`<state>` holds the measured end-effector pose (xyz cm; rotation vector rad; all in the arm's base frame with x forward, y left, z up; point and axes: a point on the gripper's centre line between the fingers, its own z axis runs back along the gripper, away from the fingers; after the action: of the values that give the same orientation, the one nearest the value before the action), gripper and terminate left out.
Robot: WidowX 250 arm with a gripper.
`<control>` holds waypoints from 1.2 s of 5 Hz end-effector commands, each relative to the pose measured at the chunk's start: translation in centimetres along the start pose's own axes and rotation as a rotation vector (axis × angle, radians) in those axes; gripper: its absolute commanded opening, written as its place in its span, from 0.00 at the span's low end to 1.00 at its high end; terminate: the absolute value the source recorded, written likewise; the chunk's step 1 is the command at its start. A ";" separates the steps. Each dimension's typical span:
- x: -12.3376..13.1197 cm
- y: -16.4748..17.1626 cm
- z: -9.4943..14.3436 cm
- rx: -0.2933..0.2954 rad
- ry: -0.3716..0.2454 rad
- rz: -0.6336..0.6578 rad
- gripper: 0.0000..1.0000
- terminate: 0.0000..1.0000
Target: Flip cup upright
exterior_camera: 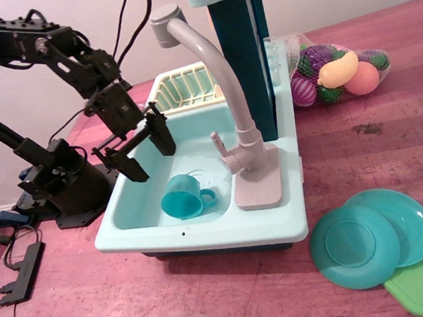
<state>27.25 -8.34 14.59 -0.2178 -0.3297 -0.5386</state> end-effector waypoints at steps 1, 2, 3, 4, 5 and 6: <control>1.3 -0.8 -0.6 -0.040 0.006 -0.014 1.00 0.00; 1.8 -2.1 -0.8 -0.037 0.095 -0.047 1.00 0.00; 2.2 -2.8 -1.7 -0.054 0.129 -0.108 1.00 0.00; 2.5 -3.4 -2.1 -0.076 0.253 -0.212 1.00 0.00; 1.8 -3.8 -3.0 -0.066 0.307 -0.220 1.00 0.00; 0.5 -3.2 -3.2 0.020 0.190 -0.098 1.00 0.00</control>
<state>25.91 -11.37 11.05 -0.0719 -0.2027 -0.5231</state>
